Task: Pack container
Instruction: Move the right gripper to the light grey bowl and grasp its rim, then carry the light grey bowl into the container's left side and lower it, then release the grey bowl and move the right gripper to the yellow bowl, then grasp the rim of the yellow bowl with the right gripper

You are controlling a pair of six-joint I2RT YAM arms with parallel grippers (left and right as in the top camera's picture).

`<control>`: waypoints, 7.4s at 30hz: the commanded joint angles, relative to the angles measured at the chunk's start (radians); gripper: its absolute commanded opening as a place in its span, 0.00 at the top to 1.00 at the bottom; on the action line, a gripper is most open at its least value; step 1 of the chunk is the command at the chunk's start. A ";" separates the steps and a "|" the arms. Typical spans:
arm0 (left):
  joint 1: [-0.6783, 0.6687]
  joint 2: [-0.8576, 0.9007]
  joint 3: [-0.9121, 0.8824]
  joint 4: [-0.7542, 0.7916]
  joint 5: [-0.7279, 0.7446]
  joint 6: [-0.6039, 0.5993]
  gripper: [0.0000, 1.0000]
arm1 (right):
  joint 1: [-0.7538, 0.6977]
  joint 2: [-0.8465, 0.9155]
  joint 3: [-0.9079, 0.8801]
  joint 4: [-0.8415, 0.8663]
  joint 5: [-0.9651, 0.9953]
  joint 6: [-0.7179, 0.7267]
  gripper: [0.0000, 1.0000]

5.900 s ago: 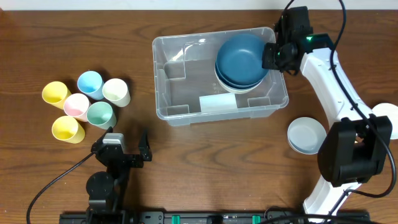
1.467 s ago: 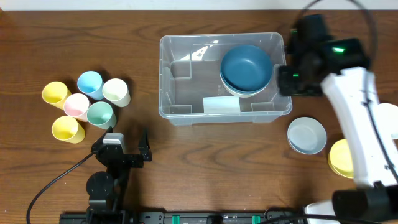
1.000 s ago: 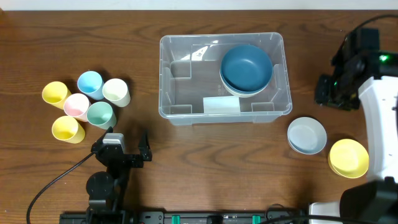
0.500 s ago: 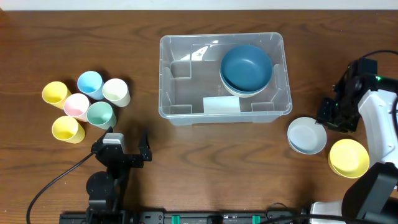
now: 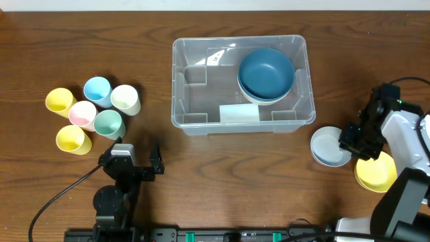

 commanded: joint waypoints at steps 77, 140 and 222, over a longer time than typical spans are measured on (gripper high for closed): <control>0.005 -0.006 -0.016 -0.030 0.012 0.010 0.02 | 0.103 -0.004 0.767 -0.232 -0.051 -0.095 0.99; 0.005 -0.006 -0.016 -0.030 0.011 0.010 0.02 | 0.856 0.659 0.887 0.345 0.065 -0.069 0.76; 0.005 -0.006 -0.016 -0.030 0.011 0.010 0.02 | -0.078 -0.243 -0.298 0.299 0.126 0.208 0.62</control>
